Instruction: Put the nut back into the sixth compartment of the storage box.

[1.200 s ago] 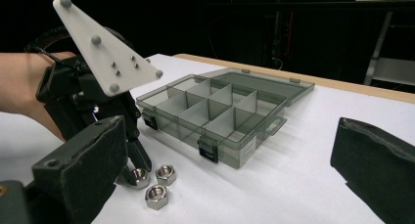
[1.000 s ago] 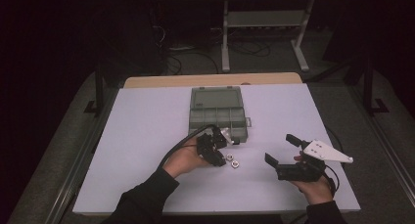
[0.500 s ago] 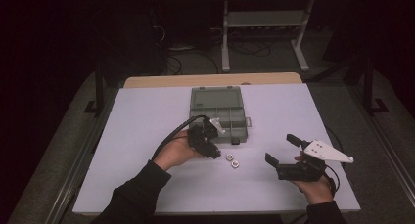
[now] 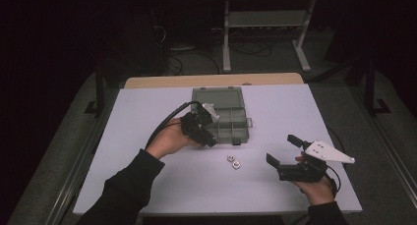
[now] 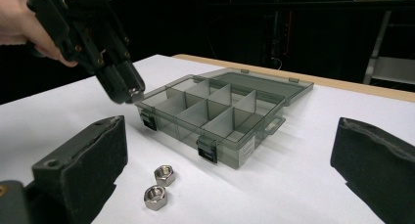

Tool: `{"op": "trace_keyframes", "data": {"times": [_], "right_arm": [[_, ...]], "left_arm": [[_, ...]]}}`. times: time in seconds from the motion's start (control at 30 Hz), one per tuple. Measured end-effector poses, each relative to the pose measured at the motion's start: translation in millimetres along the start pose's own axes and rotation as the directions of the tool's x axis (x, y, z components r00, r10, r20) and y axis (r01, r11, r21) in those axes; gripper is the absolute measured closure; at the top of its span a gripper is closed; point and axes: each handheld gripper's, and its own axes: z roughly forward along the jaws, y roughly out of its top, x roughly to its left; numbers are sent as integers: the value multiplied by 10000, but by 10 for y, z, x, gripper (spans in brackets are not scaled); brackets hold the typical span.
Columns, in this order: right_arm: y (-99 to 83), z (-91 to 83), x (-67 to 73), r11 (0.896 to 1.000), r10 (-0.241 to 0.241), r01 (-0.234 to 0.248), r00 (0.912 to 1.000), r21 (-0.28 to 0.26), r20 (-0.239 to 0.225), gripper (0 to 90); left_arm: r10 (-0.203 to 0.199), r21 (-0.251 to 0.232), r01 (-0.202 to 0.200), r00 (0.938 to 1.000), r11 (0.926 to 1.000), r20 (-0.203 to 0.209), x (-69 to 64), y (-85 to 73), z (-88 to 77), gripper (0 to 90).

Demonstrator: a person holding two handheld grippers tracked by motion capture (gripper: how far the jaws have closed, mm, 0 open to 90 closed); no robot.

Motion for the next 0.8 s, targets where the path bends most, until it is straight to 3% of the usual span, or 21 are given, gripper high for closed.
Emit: {"op": "trace_keyframes", "data": {"times": [0.4, 0.8], "right_arm": [[-2, 2, -1, 10000, 8, -8, 10000, -10, -25, 0], [-4, 3, -1, 10000, -14, 14, 10000, -5, -44, 0]], "left_arm": [[-338, -209, 333, 9990, 9992, -282, 147, 91, -119, 709], [-568, 54, 573, 9964, 9983, -632, 325, 161, -33, 709]]}}
